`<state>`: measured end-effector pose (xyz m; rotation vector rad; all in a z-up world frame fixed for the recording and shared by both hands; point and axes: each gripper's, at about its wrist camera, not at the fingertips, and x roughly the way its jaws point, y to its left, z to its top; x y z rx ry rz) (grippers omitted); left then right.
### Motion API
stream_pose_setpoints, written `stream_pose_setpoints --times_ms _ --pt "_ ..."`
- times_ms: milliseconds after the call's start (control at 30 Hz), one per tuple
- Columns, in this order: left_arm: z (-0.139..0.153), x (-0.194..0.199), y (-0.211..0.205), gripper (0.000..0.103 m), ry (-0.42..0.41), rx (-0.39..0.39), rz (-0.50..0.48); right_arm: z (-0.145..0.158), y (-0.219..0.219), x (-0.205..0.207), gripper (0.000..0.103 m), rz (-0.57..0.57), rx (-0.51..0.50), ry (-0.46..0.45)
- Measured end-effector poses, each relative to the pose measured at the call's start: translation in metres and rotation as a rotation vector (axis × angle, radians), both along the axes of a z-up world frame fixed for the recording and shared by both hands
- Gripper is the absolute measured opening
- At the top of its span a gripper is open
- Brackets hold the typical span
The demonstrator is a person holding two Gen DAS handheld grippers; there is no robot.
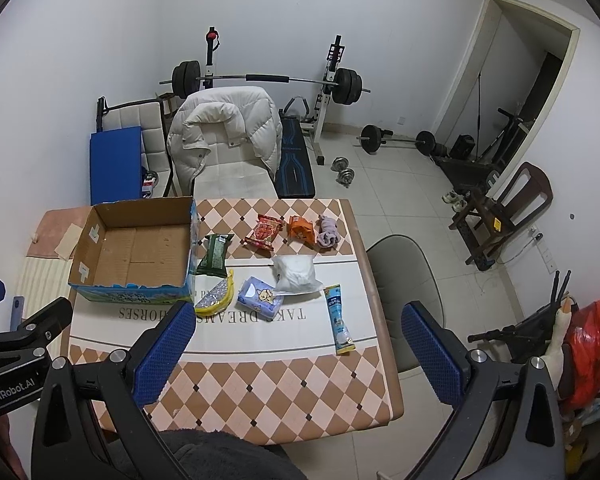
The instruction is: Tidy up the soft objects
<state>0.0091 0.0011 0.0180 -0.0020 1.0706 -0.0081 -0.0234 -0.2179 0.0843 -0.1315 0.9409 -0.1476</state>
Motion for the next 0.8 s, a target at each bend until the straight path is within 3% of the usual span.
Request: stream_pose_setpoints --times_ms 800 --pt "0.008 -0.005 -0.003 0.103 -0.014 0.003 -0.005 0.000 -0.001 -0.003 0.103 -0.002 0.006 -0.008"
